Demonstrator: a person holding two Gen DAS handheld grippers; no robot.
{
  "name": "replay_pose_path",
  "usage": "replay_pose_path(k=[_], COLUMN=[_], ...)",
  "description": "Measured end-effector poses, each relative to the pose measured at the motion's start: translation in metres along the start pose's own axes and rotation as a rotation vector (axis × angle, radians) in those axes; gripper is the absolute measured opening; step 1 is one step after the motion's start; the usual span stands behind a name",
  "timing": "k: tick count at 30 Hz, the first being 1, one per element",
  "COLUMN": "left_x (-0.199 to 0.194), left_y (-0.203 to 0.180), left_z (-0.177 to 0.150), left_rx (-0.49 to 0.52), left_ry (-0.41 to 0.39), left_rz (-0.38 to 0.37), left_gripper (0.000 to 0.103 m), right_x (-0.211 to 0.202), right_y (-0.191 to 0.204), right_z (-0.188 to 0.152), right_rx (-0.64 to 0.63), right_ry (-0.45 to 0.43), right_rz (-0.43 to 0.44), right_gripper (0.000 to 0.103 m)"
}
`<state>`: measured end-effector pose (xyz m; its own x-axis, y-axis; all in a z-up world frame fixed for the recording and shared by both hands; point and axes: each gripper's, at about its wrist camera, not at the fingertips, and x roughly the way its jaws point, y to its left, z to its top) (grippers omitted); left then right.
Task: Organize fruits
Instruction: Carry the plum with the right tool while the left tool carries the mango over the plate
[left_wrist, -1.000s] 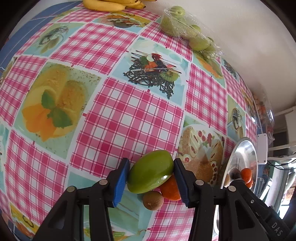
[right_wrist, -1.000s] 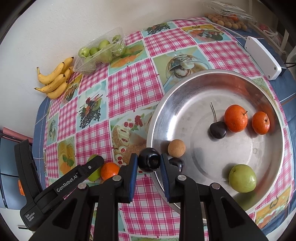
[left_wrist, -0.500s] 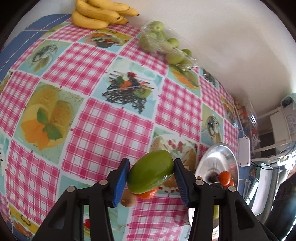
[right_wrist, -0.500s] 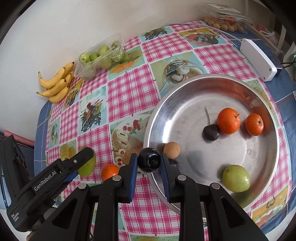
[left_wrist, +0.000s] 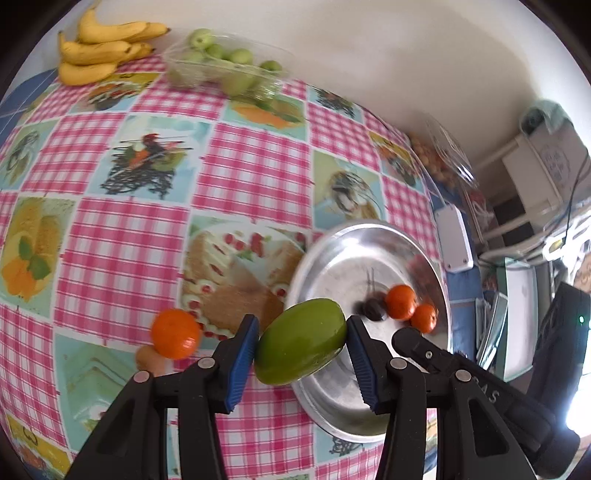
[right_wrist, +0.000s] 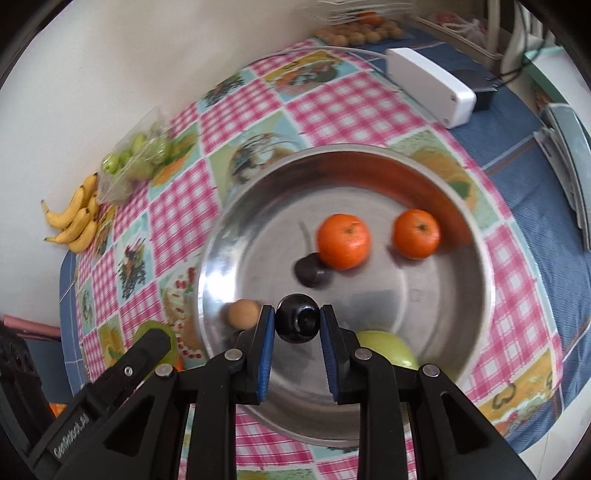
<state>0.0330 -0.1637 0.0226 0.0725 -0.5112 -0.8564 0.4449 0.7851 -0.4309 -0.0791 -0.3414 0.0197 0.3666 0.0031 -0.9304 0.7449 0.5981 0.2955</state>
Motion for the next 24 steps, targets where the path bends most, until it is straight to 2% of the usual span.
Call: replay_pose_path(k=[9, 15, 24], left_x=[0.022, 0.035, 0.045], left_y=[-0.042, -0.046, -0.04], left_z=[-0.023, -0.031, -0.035], left_rx=[0.103, 0.121, 0.124], left_ry=[0.06, 0.092, 0.118], left_rz=[0.022, 0.038, 0.059], left_gripper=[0.051, 0.051, 0.051], right_x=[-0.006, 0.005, 0.007], right_y=[-0.04, -0.045, -0.044], right_z=[0.007, 0.005, 0.003], right_rx=[0.072, 0.084, 0.082], right_ry=[0.013, 0.056, 0.06], right_rz=[-0.043, -0.043, -0.04], right_gripper=[0.026, 0.026, 0.026])
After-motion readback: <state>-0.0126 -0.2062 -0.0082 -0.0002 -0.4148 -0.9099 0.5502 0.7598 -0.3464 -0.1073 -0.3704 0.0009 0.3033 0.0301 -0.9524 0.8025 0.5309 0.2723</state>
